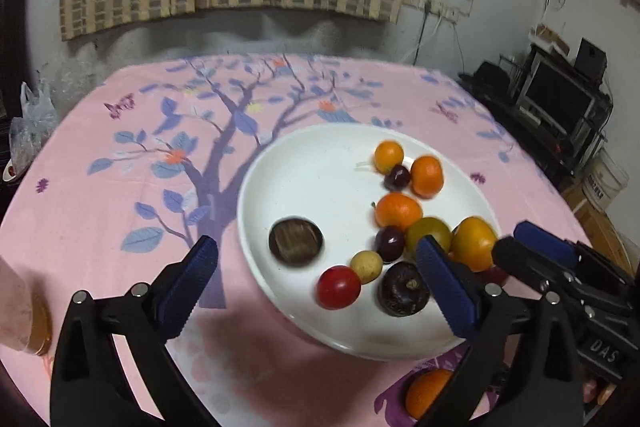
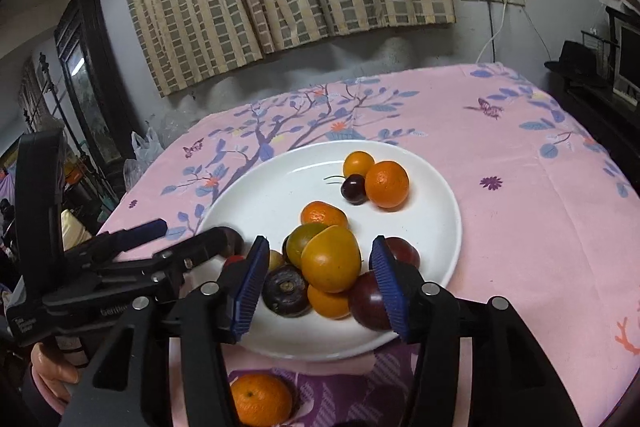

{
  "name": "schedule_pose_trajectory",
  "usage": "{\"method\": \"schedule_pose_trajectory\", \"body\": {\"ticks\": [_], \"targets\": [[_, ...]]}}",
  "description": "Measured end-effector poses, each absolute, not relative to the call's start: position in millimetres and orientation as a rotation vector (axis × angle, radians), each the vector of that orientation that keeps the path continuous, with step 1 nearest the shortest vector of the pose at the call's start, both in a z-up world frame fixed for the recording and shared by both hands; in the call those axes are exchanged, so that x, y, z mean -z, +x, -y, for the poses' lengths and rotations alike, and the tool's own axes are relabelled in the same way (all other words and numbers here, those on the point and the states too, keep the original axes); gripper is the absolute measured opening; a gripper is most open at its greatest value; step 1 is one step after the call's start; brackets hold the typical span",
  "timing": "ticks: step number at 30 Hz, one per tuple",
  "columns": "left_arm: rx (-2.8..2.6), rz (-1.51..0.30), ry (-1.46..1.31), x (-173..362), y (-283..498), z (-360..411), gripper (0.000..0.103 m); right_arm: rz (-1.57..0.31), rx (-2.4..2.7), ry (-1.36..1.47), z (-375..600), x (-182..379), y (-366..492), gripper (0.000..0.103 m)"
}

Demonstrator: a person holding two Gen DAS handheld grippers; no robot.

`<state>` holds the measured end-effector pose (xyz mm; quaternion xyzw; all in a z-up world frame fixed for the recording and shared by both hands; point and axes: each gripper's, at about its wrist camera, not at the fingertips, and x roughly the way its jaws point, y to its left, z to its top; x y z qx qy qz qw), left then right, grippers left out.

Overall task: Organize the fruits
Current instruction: 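Grasp a dark date with the right tool while the left tool grasps a small yellow fruit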

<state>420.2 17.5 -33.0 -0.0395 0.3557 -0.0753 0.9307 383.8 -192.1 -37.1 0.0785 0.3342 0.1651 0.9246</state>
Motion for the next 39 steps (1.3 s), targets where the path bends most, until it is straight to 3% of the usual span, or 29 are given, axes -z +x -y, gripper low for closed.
{"method": "schedule_pose_trajectory", "body": {"ticks": [5,14,31,39], "targets": [[0.143,-0.723,-0.106,25.6,384.4,-34.7,0.098,-0.684,-0.421,0.168,193.1,27.3,342.7,0.059],[0.062,-0.788,-0.14,53.6,335.3,-70.5,0.098,-0.857,-0.534,0.016,159.6,65.6,280.5,0.059],[0.063,-0.78,-0.118,50.0,321.4,-67.4,0.098,-0.908,-0.486,-0.122,137.1,92.7,282.5,0.059],[0.055,-0.784,-0.117,49.5,321.9,-67.9,0.098,-0.913,-0.478,-0.149,131.6,97.7,282.7,0.047]]}}
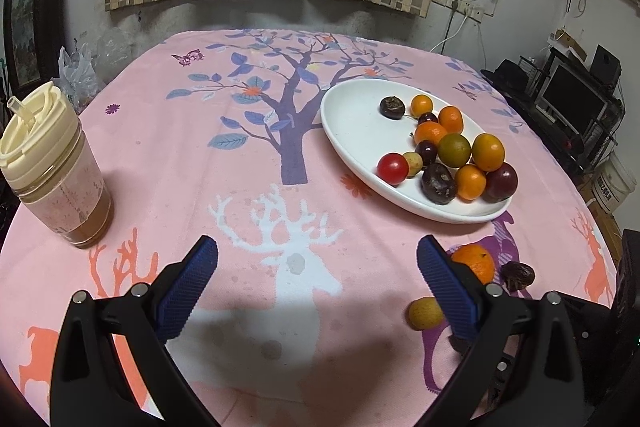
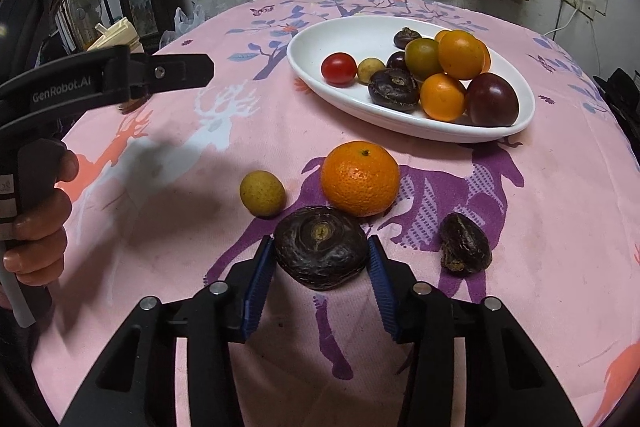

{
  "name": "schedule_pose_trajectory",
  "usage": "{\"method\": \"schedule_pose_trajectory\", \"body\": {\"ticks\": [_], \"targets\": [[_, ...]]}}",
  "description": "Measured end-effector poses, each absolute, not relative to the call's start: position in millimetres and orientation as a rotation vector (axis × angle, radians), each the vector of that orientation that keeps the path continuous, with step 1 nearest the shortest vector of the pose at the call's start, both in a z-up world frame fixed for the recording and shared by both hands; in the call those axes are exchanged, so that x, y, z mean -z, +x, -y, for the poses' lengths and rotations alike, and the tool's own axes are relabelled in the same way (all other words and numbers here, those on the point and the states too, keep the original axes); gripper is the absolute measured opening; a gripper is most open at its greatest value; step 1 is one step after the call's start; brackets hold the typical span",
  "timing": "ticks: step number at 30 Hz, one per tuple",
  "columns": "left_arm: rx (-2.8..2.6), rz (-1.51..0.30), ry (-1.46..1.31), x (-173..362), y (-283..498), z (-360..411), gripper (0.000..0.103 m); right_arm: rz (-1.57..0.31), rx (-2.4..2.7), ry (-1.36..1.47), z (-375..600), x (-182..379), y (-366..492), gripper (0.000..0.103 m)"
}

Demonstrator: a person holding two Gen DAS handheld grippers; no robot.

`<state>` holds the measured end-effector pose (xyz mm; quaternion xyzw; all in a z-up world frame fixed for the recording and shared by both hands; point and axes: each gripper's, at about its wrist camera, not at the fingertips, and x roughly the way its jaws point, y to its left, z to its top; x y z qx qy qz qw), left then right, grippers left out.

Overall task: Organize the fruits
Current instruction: 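Grasp a dark date with the right tool while the left tool grasps a small yellow fruit, then drop the date and yellow fruit onto the plate, opening both tools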

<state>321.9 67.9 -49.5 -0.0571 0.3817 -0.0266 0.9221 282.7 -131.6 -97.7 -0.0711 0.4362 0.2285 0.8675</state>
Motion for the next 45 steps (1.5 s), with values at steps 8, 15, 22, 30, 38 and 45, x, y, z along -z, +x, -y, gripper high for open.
{"method": "schedule_pose_trajectory", "body": {"ticks": [8,15,22,30,38,45], "targets": [[0.127,-0.828,-0.076,57.5,320.4,-59.5,0.098,-0.898,-0.567,-0.026,147.3,81.9,277.8,0.046],[0.303,-0.813,0.107,69.1,292.6,-12.3,0.076,-0.808,-0.508,0.176,191.9,58.2,278.2,0.046],[0.356,-0.852,0.17,85.4,293.4,10.8,0.055,-0.815,-0.484,0.208,198.9,57.6,281.1,0.046],[0.357,-0.885,0.14,93.7,301.8,11.2,0.045,-0.822,-0.494,0.199,197.5,58.5,277.6,0.046],[0.362,-0.893,0.17,98.4,301.7,19.2,0.035,-0.827,-0.488,0.2,199.0,59.8,278.8,0.046],[0.342,-0.901,0.138,97.3,305.3,12.5,0.029,-0.832,-0.48,0.19,197.7,62.1,280.6,0.046]]}}
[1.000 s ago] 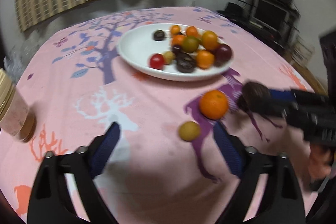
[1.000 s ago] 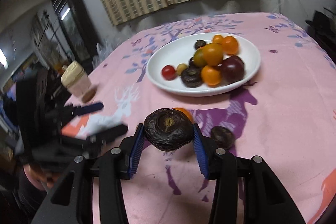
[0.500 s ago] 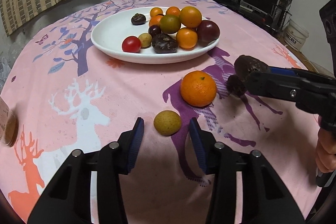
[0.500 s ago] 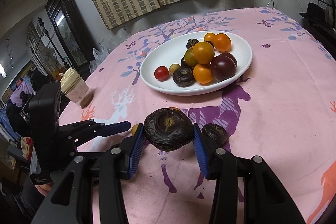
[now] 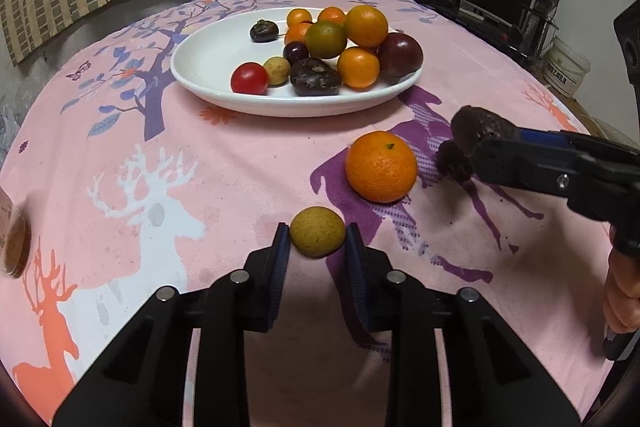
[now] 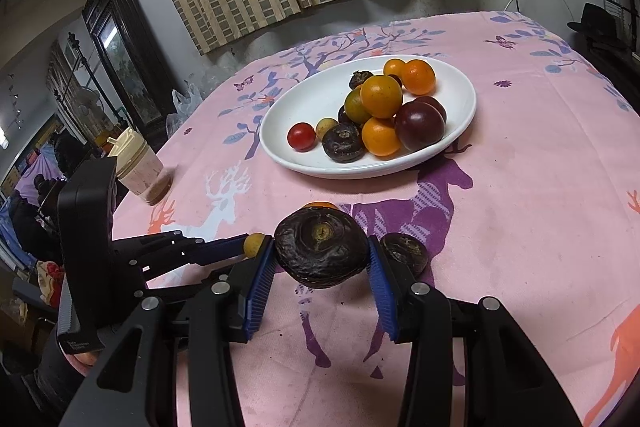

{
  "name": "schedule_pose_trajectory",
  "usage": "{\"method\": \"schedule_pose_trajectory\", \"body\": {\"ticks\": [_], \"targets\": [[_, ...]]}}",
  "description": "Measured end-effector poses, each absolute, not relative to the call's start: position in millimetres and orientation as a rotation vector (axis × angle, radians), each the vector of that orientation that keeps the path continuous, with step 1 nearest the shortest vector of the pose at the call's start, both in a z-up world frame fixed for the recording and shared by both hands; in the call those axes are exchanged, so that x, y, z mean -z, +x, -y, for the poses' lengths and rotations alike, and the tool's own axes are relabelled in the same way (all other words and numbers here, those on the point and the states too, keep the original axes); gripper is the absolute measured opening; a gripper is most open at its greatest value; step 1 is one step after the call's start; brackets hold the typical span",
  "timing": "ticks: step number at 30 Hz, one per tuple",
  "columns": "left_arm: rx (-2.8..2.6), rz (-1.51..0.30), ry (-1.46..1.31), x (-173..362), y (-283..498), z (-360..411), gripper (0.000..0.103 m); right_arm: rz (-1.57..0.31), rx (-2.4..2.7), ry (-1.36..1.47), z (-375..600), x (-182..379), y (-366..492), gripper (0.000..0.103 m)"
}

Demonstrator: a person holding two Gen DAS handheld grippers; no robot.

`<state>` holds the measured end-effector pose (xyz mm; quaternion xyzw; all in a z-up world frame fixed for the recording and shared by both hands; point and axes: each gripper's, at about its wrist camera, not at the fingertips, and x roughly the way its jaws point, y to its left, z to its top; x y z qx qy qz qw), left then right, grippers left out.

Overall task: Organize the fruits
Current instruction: 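Drop the date and yellow fruit onto the plate, opening both tools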

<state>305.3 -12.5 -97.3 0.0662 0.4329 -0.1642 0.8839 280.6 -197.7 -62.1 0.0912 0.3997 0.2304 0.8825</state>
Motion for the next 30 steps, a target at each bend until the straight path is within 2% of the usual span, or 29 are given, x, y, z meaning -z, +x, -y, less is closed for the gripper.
{"method": "schedule_pose_trajectory", "body": {"ticks": [8,14,21,27,28,29,30], "targets": [[0.345,-0.779,-0.011,55.2,314.3,-7.2,0.028,-0.74,-0.516,0.188,195.1,46.9,284.8,0.046],[0.285,-0.728,-0.074,30.0,372.4,-5.1,0.028,-0.642,-0.344,0.144,193.4,26.7,326.9,0.046],[0.204,-0.77,-0.097,41.1,442.8,-3.2,0.028,-0.625,-0.235,0.135,197.7,25.9,391.5,0.046],[0.182,-0.808,-0.095,54.6,468.0,-3.7,0.028,-0.67,-0.22,0.113,192.9,40.9,427.9,0.046],[0.176,-0.812,-0.092,55.9,468.6,-4.0,0.029,-0.683,-0.224,0.116,192.6,44.1,432.1,0.046],[0.164,-0.81,-0.089,56.0,467.9,-4.3,0.04,-0.686,-0.224,0.119,192.7,45.4,430.9,0.047],[0.151,-0.804,-0.088,54.9,465.9,-5.1,0.054,-0.682,-0.225,0.119,192.1,45.8,429.1,0.052]]}}
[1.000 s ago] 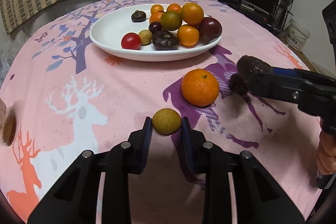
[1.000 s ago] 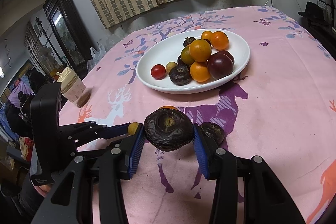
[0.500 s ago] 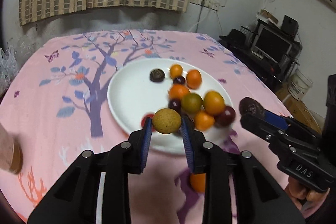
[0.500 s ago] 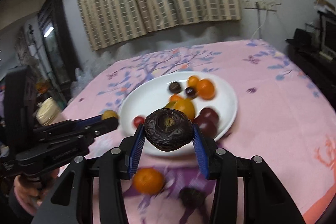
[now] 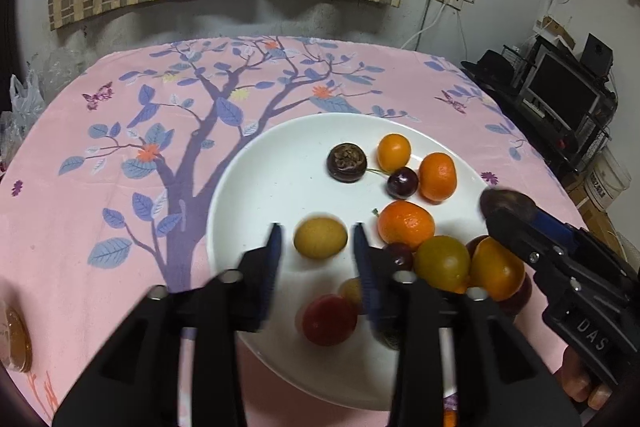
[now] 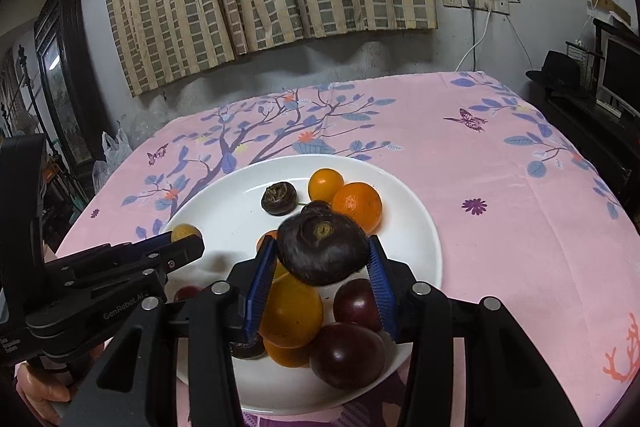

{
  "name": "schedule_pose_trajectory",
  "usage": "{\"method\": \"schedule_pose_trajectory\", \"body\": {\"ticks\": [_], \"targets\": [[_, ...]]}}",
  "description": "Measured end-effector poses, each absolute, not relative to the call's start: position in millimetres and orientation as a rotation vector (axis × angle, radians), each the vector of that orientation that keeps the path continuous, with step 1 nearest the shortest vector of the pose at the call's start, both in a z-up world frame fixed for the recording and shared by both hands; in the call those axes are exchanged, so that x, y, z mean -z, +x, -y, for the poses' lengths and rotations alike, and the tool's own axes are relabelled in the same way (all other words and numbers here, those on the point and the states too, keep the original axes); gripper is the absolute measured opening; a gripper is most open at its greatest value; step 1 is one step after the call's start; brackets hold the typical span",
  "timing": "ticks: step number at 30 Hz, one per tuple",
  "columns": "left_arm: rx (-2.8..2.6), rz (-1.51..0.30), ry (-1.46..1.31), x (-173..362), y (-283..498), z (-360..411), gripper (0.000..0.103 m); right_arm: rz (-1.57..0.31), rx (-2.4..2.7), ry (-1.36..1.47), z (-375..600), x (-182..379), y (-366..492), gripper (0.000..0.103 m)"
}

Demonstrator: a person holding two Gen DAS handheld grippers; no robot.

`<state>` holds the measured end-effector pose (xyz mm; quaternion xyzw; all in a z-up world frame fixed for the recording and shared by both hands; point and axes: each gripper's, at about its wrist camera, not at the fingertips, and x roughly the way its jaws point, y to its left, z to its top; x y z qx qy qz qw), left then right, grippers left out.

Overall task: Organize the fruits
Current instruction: 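Drop the date and yellow fruit onto the plate, opening both tools, then grasp a dark date with the right tool while the left tool grasps a mandarin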

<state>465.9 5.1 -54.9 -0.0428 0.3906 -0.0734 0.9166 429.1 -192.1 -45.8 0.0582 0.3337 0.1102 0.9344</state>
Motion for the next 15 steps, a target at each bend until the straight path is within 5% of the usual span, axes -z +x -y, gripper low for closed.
{"method": "schedule_pose_trajectory", "body": {"ticks": [6,15], "targets": [[0.104,-0.674,-0.073,18.6,428.3,-9.6,0.094,-0.648,-0.26,0.114,191.4,30.8,406.7,0.061],[0.128,-0.701,-0.052,28.8,355.9,-15.4,0.098,-0.696,-0.283,0.095,211.5,34.3,346.4,0.068]]}}
